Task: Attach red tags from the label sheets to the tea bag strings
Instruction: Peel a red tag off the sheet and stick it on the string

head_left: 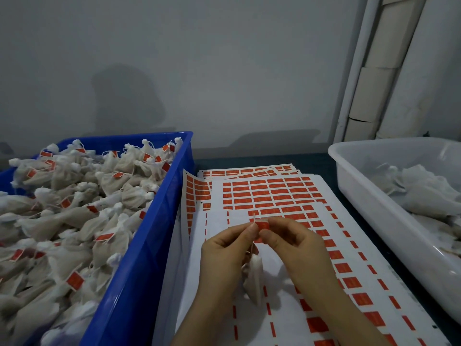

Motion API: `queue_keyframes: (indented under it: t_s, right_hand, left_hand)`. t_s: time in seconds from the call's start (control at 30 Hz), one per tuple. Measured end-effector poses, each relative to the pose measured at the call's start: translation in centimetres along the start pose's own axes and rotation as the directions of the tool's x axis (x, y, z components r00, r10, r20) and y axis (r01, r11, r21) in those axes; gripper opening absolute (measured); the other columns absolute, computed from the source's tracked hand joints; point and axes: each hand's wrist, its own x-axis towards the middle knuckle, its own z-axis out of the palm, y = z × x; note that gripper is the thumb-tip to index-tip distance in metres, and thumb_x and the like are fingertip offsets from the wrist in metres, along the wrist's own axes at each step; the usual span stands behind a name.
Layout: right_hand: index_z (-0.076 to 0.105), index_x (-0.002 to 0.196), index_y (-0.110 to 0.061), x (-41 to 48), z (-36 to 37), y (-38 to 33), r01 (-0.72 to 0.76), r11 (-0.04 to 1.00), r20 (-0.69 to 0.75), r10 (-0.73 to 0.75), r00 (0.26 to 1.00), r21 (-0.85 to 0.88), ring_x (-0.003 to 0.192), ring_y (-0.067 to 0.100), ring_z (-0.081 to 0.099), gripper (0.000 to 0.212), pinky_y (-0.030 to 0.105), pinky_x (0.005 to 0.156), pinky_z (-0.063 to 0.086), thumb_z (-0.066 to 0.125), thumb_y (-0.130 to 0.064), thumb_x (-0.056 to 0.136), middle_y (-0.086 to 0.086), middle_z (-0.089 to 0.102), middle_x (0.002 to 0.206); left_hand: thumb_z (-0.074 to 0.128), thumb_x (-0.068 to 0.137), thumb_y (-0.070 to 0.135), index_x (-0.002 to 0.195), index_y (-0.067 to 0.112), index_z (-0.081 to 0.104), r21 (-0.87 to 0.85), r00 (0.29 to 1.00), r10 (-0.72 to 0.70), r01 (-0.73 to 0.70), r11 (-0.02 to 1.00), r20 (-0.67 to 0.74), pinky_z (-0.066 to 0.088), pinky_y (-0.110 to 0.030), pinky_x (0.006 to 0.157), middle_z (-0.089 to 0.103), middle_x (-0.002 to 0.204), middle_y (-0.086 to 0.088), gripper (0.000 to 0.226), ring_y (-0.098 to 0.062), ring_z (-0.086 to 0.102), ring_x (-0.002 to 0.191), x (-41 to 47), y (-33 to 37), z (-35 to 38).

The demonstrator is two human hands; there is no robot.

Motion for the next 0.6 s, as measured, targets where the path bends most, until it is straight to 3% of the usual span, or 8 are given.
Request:
queue_keyframes:
  t_s: [0.17,0.37,0.6]
  right_hand:
    - [0.06,0.08,-0.042,-0.1,0.0,0.1,0.011,0.999,-0.013,-0.011,1.0,0.035,0.08,-0.016,0.058,0.013,-0.002,0.057,0.04,0.059,-0.042,0.067,-0.038,0.062,0.075]
    - [0.061,0.08,-0.038,0.0,-0.1,0.8,0.004,0.999,-0.014,-0.003,1.0,0.054,0.075,-0.007,0.062,0.012,0.001,0.059,0.044,0.064,-0.026,0.08,-0.03,0.065,0.074]
    - [0.063,0.077,-0.035,0.0,-0.1,1.1,-0.013,0.998,-0.033,0.015,0.999,0.056,0.073,-0.006,0.063,0.01,0.001,0.057,0.043,0.063,-0.027,0.082,-0.026,0.066,0.072]
  left_hand:
    - [0.062,0.066,0.045,0.072,0.05,0.071,-0.018,1.0,-0.002,0.001,1.0,-0.008,0.05,-0.012,0.055,0.072,0.077,0.015,0.013,-0.005,0.068,0.074,0.0,0.1,0.1]
    - [0.062,0.084,0.029,0.074,0.045,0.072,-0.044,1.0,-0.017,0.016,0.999,-0.016,0.049,-0.012,0.053,0.072,0.076,0.013,0.022,-0.004,0.067,0.074,0.1,-0.2,0.1]
    - [0.067,0.074,0.034,0.078,0.043,0.073,-0.083,0.999,-0.035,0.034,0.996,-0.007,0.05,-0.013,0.054,0.073,0.08,0.012,0.011,-0.004,0.068,0.076,0.3,-0.2,0.0]
